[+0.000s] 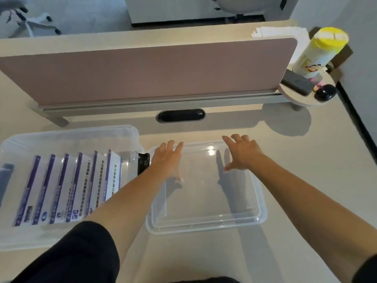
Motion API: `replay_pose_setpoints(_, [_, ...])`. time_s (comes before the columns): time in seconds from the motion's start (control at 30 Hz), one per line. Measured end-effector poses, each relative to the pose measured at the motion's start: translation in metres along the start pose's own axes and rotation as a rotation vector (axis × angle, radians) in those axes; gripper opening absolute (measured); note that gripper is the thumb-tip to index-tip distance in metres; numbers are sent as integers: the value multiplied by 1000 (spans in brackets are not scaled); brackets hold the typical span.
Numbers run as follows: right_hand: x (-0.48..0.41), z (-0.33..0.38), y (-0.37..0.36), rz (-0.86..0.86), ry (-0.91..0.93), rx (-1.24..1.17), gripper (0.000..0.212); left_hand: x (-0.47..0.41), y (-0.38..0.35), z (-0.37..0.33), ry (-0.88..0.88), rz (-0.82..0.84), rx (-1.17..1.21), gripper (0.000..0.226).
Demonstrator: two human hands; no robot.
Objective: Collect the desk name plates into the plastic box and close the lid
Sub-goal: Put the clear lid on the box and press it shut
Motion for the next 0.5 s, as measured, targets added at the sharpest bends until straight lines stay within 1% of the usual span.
replay_pose_setpoints(0.07, [-16,-7,-8,20,46,22,133,-12,-9,0,63,60,5,148])
replay_pose_setpoints(0.13, [-32,-10,-14,50,98,21,142,-23,-17,-3,89,102,8,153])
replay_pose_setpoints(0.3, [-68,-10,-29,77,194,78,153,-45,-28,-10,89,99,-35,152])
replay_pose_setpoints(0.4, [-82,-10,-35,51,205,116,151,-55,-23,-13,74,72,-104,154])
replay_pose_setpoints(0.5, [-91,-10,-34,48,186,114,143,-62,-19,-14,66,45,-129,149])
Point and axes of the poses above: each hand's wrist, its own x-axis away from the middle knuckle, its own y-axis out of the back of the hand, z = x × y, the point moved 3 cm from there along -x, towards the middle knuckle, and after that the axes turned 13 degrees about y, right-handed, at the moved point
